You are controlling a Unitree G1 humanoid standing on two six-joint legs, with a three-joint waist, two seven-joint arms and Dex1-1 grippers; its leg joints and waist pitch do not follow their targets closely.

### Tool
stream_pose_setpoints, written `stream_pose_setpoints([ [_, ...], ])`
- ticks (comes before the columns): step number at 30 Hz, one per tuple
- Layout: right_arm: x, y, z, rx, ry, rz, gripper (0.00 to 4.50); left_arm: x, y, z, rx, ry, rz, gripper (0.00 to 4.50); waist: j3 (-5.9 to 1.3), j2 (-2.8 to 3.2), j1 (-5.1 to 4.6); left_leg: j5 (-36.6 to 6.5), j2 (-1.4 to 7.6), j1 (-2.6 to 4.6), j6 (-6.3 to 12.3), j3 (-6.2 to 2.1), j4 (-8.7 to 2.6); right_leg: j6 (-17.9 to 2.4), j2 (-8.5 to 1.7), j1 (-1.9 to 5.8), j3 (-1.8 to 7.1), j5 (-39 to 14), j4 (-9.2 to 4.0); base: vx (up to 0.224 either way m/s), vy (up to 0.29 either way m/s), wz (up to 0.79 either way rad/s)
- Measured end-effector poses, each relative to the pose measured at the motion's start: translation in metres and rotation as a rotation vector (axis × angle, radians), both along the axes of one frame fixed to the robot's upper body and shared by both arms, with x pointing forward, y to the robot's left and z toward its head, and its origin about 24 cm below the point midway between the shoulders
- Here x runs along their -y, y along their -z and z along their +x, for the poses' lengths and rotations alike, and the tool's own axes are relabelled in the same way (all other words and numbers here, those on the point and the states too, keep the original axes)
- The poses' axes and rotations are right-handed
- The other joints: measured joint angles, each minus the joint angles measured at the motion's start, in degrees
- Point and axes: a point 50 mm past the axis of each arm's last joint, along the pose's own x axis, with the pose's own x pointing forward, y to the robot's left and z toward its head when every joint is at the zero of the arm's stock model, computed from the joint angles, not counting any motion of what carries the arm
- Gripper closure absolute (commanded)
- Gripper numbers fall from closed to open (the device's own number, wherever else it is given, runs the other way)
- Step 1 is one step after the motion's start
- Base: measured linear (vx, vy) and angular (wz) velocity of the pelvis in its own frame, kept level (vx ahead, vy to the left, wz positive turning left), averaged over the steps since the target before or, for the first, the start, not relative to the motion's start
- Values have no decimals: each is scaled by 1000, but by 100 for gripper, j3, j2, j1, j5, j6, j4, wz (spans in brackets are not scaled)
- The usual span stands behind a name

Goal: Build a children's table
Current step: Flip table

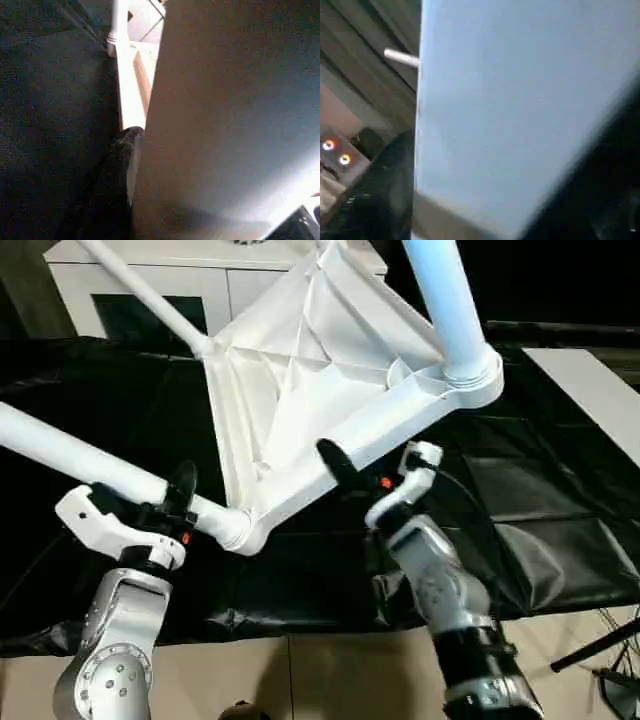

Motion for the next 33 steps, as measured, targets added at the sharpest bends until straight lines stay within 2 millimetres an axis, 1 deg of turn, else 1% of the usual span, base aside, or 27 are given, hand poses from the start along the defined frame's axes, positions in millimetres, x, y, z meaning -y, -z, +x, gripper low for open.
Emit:
stream_pose_setpoints([
  [2, 1, -2, 4, -7, 16, 11, 39, 1, 0, 0, -1, 4, 2, 242, 0, 0, 4, 3, 0, -3, 3, -1, 0, 1, 0, -1, -1, 2, -1, 0, 0, 0],
  [3, 2, -1, 5, -17, 21, 13, 71, 1, 0, 0, -1, 6, 4, 242, -1, -1, 4, 4, 0, -4, 3, -1, 0, 4, 0, -1, -1, 3, 0, 0, 0, 0],
  [7, 5, 0, 10, -41, 51, 29, 88, 5, 0, 0, -4, 22, 26, 242, -1, -1, 4, 10, 0, -6, 8, -1, 1, 6, 0, -1, -1, 9, 0, 0, 0, 0],
  [9, 7, -1, 13, -46, 66, 29, 119, 6, -1, 0, -5, 31, 40, 242, 0, 0, -9, 14, 0, -6, 5, -1, 1, 4, 0, -4, -1, 14, 1, 0, 0, 0],
  [11, 7, -1, 15, -47, 74, 33, 124, 8, -1, 0, -7, 38, 50, 242, -1, 0, -20, 16, 0, -5, 3, -1, 1, 3, 0, -4, 0, 16, 2, 0, 0, 0],
  [12, 9, -1, 16, -53, 84, 34, 146, 9, -1, 0, -6, 41, 57, 242, -1, 0, -21, 16, 0, -5, 4, -1, 1, 3, 0, -4, 0, 17, 1, 0, 0, 0],
  [13, 10, 0, 16, -61, 90, 34, 156, 10, -1, 0, -6, 45, 64, 242, -1, 1, -23, 16, 0, -5, 4, -1, 1, 3, 0, -4, 0, 18, 1, 0, 0, 0],
  [15, 12, 1, 17, -69, 100, 27, 167, 11, -2, 1, -5, 53, 75, 242, -3, 3, -33, 17, 0, -5, 5, -1, 1, 3, 0, -4, 1, 19, 1, 0, 0, 0],
  [18, 13, 2, 18, -83, 111, 26, 195, 12, -2, 1, -5, 57, 85, 242, -3, 4, -49, 19, 0, -4, 6, -1, 1, 2, 0, -4, 0, 19, 2, 0, 0, 0],
  [21, 14, 2, 20, -99, 123, 33, 208, 13, -2, 1, -6, 57, 93, 242, -5, 7, -57, 23, 0, -4, 11, -1, 1, 1, -1, -4, 0, 21, 2, 0, 0, 0],
  [22, 14, 3, 20, -101, 125, 33, 215, 13, -2, 1, -6, 56, 97, 207, -5, 7, -58, 24, 0, -4, 11, -1, 1, 1, -1, -4, 0, 21, 3, 0, 0, 0],
  [24, 14, 3, 21, -115, 136, 36, 220, 15, -2, 1, -2, 58, 96, 172, -6, 8, -57, 25, 0, -3, 11, -1, 1, 0, -1, -3, 0, 23, 2, 0, 0, 0],
  [26, 19, 8, 22, -140, 158, 46, 223, 18, -4, 1, 30, 75, 46, 172, -8, 2, -28, 25, -1, -4, 11, -1, 1, -1, -2, -1, -1, 23, 1, 0, 0, 0],
  [28, 21, 11, 22, -156, 165, 52, 225, 18, -5, 1, 41, 82, 38, 164, 0, 15, -20, 27, -1, -6, 9, 1, 2, -1, -2, -7, 2, 25, 4, 0, 0, 0],
  [29, 21, 11, 22, -154, 166, 51, 227, 18, -5, 1, 41, 82, 37, 143, 1, 21, -25, 29, -1, -8, 8, 1, 1, -1, -2, -11, 2, 26, 7, 0, 0, 0],
  [30, 21, 10, 22, -147, 172, 45, 228, 18, -5, 1, 43, 79, 30, 132, 0, 21, -24, 30, 2, -8, 7, 1, 1, -1, 0, -13, 0, 25, 12, 0, 0, 0],
  [33, 23, 3, 25, -132, 203, 15, 228, 12, -9, 2, 62, 47, 30, 123, 0, 24, 12, 40, 5, -9, 1, 0, 0, -2, 1, -15, -4, 25, 18, 0, 0, 0],
])
